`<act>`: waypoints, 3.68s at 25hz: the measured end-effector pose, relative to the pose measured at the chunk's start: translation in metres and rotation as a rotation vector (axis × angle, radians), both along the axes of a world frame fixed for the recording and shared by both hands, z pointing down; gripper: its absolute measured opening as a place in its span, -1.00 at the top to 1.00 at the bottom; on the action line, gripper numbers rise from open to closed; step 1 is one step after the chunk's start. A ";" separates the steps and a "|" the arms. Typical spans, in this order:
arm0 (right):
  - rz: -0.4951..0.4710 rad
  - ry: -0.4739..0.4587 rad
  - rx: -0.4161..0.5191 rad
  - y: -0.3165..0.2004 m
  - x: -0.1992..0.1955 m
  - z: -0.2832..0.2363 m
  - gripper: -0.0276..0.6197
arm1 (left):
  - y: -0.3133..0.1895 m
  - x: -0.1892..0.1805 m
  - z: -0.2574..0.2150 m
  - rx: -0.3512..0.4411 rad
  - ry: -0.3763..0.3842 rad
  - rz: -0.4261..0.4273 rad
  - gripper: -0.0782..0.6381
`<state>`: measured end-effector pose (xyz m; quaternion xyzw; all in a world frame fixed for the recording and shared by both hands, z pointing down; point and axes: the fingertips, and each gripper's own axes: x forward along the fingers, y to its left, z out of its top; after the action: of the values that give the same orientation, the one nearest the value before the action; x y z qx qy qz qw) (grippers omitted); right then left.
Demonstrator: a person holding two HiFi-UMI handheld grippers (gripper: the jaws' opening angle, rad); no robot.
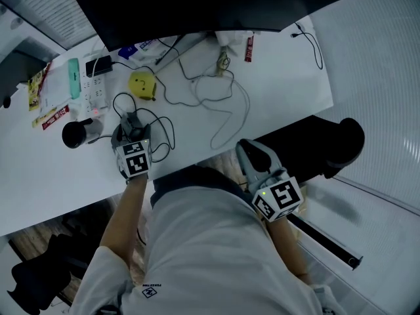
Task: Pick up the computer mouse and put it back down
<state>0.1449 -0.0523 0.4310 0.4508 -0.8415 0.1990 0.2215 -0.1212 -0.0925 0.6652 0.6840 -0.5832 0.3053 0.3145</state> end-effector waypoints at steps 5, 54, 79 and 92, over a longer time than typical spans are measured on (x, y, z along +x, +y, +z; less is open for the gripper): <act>0.007 0.017 0.003 0.003 0.003 0.001 0.82 | -0.004 0.002 0.012 -0.027 0.013 0.015 -0.29; -0.147 -0.124 0.066 -0.011 -0.031 -0.013 0.81 | 0.036 -0.011 -0.096 0.093 -0.009 0.027 -0.14; -0.383 -0.205 0.125 -0.023 -0.106 -0.034 0.82 | 0.088 -0.031 -0.231 0.335 -0.037 -0.085 -0.14; -0.406 -0.207 0.129 -0.015 -0.118 -0.037 0.82 | 0.103 -0.040 -0.233 0.335 -0.046 -0.106 -0.14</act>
<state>0.0270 -0.0677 0.3941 0.2628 -0.9441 0.1416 0.1403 -0.1609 0.0109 0.4322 0.6880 -0.6681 0.2022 0.1984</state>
